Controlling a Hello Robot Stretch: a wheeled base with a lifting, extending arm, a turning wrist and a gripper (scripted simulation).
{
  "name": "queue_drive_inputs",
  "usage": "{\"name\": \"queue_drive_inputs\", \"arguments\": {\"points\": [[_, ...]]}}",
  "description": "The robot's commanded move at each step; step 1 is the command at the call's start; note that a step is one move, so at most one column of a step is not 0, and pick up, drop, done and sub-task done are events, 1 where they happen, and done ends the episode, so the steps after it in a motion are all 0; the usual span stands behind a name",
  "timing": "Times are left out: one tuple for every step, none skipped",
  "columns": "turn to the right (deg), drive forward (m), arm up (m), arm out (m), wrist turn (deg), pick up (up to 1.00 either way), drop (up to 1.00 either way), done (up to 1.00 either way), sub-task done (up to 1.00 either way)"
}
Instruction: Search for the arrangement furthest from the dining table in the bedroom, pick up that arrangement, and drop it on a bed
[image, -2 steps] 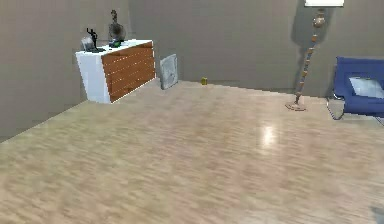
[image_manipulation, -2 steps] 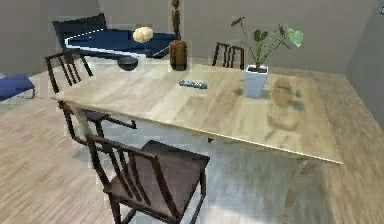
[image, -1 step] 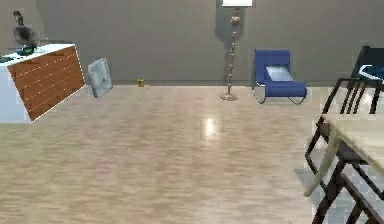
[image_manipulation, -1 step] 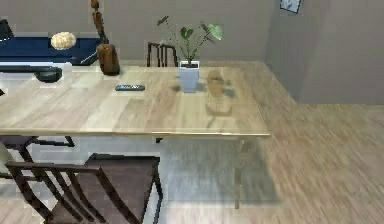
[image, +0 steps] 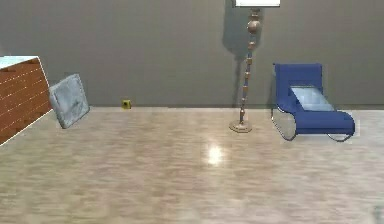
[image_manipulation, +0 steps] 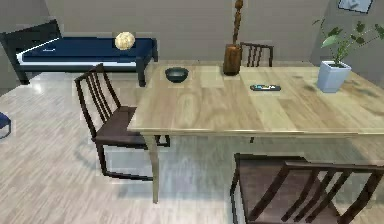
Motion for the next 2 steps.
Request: {"name": "queue_drive_inputs", "arguments": {"points": [[27.0,0.00,0.00,0.00,0.0,0.00,0.00,0.00,0.00],[0.0,1.00,0.00,0.00,0.0,0.00,0.00,0.00,0.00]]}}
